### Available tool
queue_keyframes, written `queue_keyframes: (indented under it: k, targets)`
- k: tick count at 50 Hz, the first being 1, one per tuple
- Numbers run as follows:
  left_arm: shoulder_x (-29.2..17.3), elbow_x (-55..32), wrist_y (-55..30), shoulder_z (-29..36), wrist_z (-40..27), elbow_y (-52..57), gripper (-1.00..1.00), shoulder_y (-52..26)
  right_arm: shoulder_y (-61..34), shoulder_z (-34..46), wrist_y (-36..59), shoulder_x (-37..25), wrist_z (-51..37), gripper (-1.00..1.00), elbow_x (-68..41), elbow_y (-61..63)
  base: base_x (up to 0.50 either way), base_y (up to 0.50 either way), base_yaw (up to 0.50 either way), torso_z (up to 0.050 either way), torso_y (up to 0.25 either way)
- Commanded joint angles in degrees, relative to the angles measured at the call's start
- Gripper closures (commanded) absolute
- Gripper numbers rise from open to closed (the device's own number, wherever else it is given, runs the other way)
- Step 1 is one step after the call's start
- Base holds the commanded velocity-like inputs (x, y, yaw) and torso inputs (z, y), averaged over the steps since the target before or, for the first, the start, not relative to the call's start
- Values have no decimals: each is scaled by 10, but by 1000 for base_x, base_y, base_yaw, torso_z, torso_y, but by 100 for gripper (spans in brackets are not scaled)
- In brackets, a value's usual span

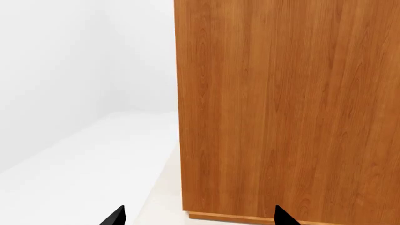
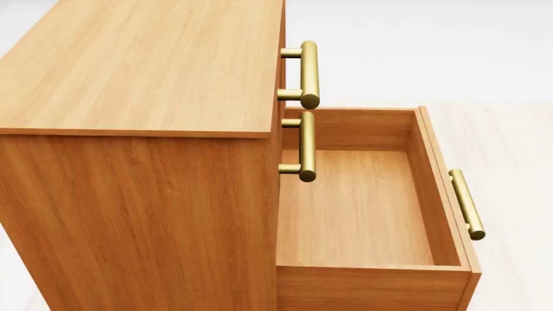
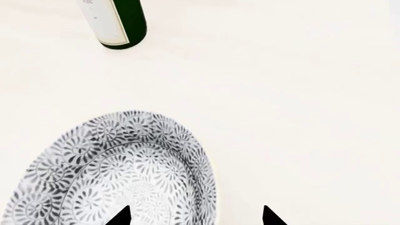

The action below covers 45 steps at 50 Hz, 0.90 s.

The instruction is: Put the bowl in the bottom drawer of the cabinet and close it.

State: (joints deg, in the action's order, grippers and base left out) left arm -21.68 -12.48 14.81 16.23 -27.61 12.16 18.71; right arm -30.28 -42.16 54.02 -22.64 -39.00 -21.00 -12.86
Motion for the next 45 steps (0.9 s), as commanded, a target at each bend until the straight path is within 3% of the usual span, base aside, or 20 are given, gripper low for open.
queue_keyframes:
  k: [1, 22, 23, 45]
  targets:
    - [-2, -1, -1, 1, -2, 2, -100, 1, -6, -2, -2, -3, 6, -100, -4, -20, 0, 0, 0, 0, 0]
    - [-3, -2, 1, 4, -5, 0, -100, -1, -1, 6, -11, -5, 15, -100, -2, -22, 0, 0, 0, 0, 0]
    - [-3, -2, 0, 4, -5, 0, -100, -1, 2, 14, -13, -5, 7, 100, 7, -16, 0, 0, 0, 0, 0]
    - [-6, -3, 1, 6, -7, 1, -100, -2, 18, 34, -46, 3, 43, 100, -7, 53, 0, 0, 0, 0, 0]
